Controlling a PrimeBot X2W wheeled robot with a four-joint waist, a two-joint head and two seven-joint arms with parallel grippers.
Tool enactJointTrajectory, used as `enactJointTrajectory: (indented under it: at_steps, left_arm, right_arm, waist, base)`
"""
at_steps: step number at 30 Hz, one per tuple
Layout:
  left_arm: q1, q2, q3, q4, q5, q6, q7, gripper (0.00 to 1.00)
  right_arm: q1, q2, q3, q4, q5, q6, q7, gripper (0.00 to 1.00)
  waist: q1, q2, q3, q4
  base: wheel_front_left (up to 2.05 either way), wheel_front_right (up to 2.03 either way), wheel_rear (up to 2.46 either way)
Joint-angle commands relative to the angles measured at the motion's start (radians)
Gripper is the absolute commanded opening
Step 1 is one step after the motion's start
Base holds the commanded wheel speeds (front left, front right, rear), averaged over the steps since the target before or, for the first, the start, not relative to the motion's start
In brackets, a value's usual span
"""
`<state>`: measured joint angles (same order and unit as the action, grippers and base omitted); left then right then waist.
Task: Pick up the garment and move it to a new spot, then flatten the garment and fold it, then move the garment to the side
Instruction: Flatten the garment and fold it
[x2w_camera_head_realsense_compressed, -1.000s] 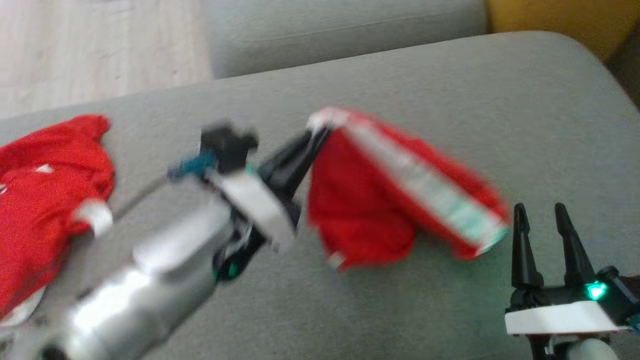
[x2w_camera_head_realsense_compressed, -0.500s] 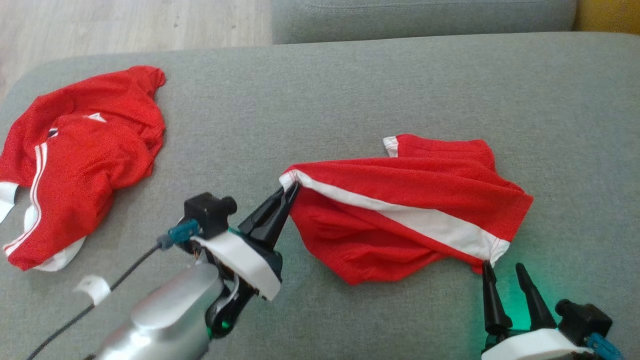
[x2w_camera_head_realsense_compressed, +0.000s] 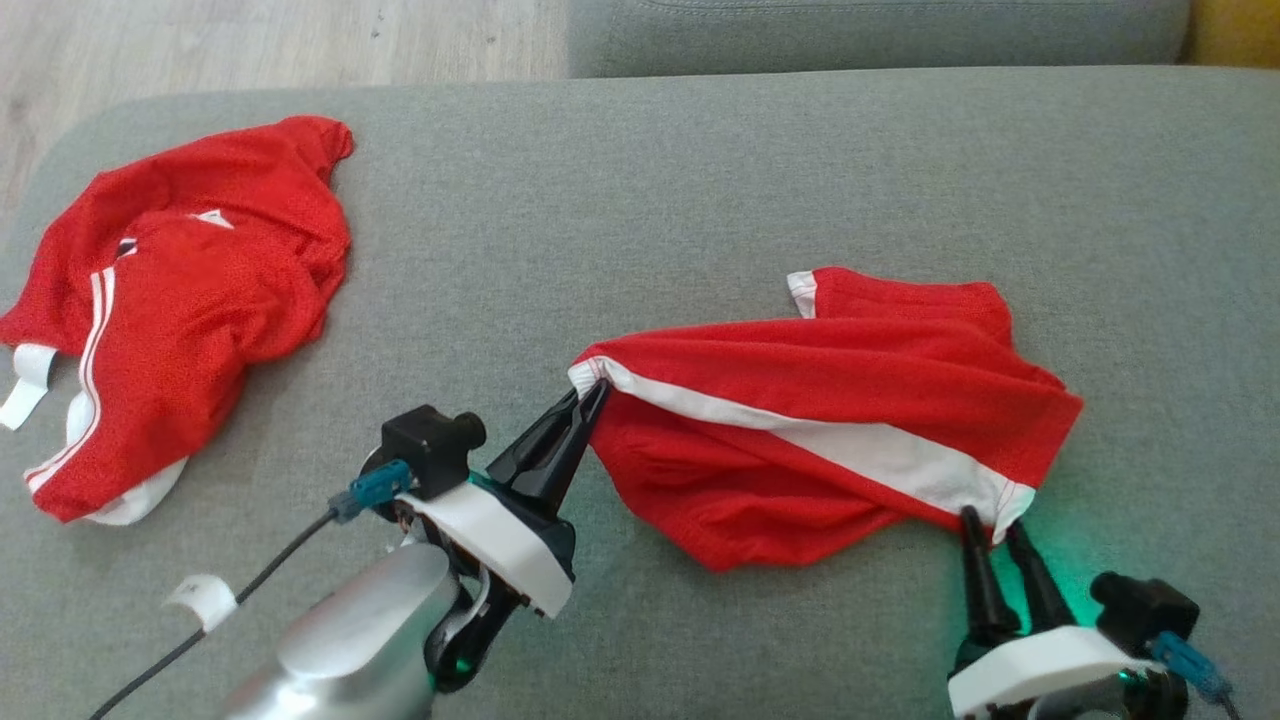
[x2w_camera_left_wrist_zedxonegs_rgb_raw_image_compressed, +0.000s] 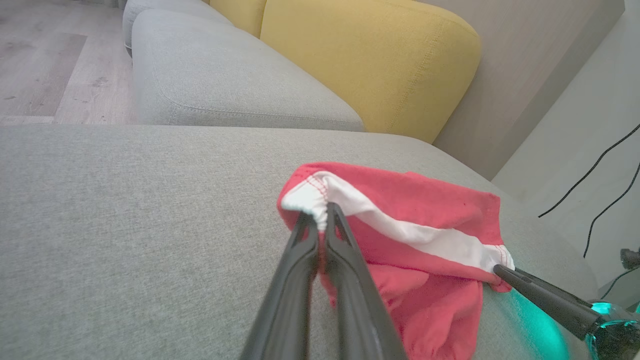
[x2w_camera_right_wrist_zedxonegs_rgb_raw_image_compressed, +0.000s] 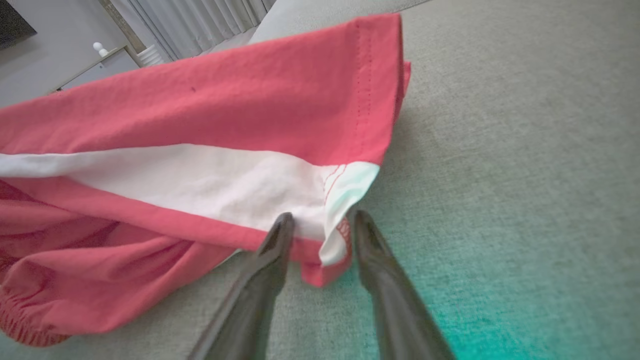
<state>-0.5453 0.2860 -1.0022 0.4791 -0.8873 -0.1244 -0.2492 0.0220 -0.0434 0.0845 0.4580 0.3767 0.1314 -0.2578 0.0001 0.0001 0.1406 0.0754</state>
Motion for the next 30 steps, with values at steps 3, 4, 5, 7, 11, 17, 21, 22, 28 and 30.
enactJointTrajectory:
  at_steps: [3,4,5,7,11,17,21,22,28,30]
  left_arm:
    - [-0.018,0.01,0.049,-0.016,0.017,-0.005,-0.013,0.0]
    - [-0.02,0.01,0.053,-0.018,0.024,-0.005,-0.013,0.0]
    - [-0.021,0.01,0.063,-0.025,0.032,-0.006,-0.013,0.0]
    - [-0.028,0.01,0.091,-0.045,0.036,-0.006,-0.013,0.0]
    - [-0.099,0.036,0.142,-0.094,0.067,-0.006,-0.013,0.0]
    - [-0.352,0.105,0.153,-0.136,0.124,-0.006,-0.013,0.0]
    - [-0.571,0.117,0.183,-0.084,0.116,-0.006,-0.013,0.0]
    - [-0.626,0.115,0.191,-0.068,0.122,-0.006,-0.013,0.0]
    - [-0.857,0.068,0.336,-0.051,0.235,-0.006,-0.013,0.0]
    - [-0.866,0.057,0.364,-0.064,0.256,-0.006,-0.013,0.0]
  right_arm:
    - [-0.046,-0.007,0.025,-0.011,0.005,-0.001,-0.004,0.0]
    - [-0.051,-0.007,0.014,-0.02,-0.001,-0.001,-0.004,0.0]
    - [-0.057,-0.007,0.002,-0.039,-0.009,-0.001,-0.004,0.0]
    - [-0.072,-0.007,-0.023,-0.098,-0.033,-0.001,-0.004,0.0]
    - [-0.142,-0.01,-0.081,-0.254,-0.099,-0.001,-0.004,0.0]
    - [-0.423,-0.109,-0.098,-0.336,-0.138,-0.001,-0.004,0.0]
    - [-0.695,-0.226,-0.066,-0.254,-0.112,-0.001,0.016,0.0]
    - [-0.762,-0.252,-0.056,-0.232,-0.104,-0.001,0.019,0.0]
    - [-1.073,-0.351,-0.039,-0.152,-0.08,-0.001,0.005,0.0]
    - [-1.102,-0.363,-0.036,-0.15,-0.081,-0.001,0.003,0.0]
  waist:
    - [-0.0001,-0.0001,0.0,0.004]
    - [-0.0001,-0.0001,0.0,0.004]
    - [-0.0001,-0.0001,0.0,0.004]
    - [-0.0001,-0.0001,0.002,0.0]
    - [-0.0001,-0.0001,0.011,-0.017]
    - [-0.0001,-0.0001,0.07,-0.058]
    - [-0.0001,-0.0001,0.148,-0.074]
    - [-0.0001,-0.0001,0.168,-0.078]
    - [-0.0001,-0.0001,0.259,-0.092]
    - [-0.0001,-0.0001,0.267,-0.092]
  base:
    - [0.0,0.0,0.0]
    - [0.0,0.0,0.0]
    - [0.0,0.0,0.0]
    - [0.0,0.0,0.0]
    - [0.0,0.0,0.0]
    - [0.0,0.0,0.0]
    - [0.0,0.0,0.0]
    - [0.0,0.0,0.0]
    - [0.0,0.0,0.0]
    - [0.0,0.0,0.0]
